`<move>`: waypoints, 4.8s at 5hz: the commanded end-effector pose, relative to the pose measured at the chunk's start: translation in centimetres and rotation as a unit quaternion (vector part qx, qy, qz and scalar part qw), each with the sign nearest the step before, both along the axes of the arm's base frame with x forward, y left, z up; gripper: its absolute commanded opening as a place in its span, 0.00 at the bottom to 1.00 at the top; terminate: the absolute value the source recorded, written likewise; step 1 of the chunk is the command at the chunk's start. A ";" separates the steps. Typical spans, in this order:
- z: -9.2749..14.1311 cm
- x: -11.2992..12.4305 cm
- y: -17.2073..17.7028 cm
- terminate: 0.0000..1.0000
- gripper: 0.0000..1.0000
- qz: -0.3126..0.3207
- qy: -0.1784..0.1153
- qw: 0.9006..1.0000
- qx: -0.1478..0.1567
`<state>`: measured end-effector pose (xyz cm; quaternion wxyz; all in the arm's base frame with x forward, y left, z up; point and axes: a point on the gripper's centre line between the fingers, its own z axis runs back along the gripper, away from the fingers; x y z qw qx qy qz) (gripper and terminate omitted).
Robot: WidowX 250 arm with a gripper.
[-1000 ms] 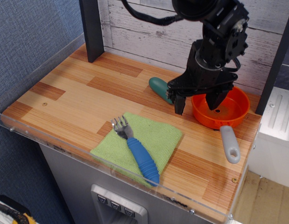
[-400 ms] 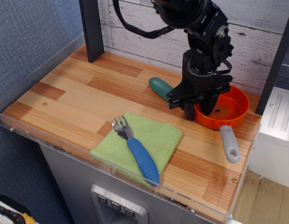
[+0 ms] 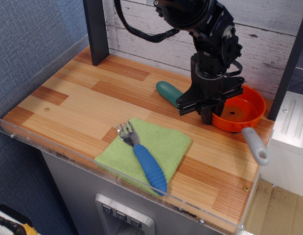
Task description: Put the pot to the left of the cloth.
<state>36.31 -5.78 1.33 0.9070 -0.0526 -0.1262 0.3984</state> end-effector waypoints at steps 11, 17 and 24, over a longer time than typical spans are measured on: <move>5.3 -8.3 22.7 0.00 0.00 -0.168 0.062 0.975 0.131; 3.2 -10.5 26.7 0.00 1.00 -0.038 0.023 0.993 0.112; 13.0 1.8 14.9 0.00 1.00 -0.205 -0.048 0.969 0.129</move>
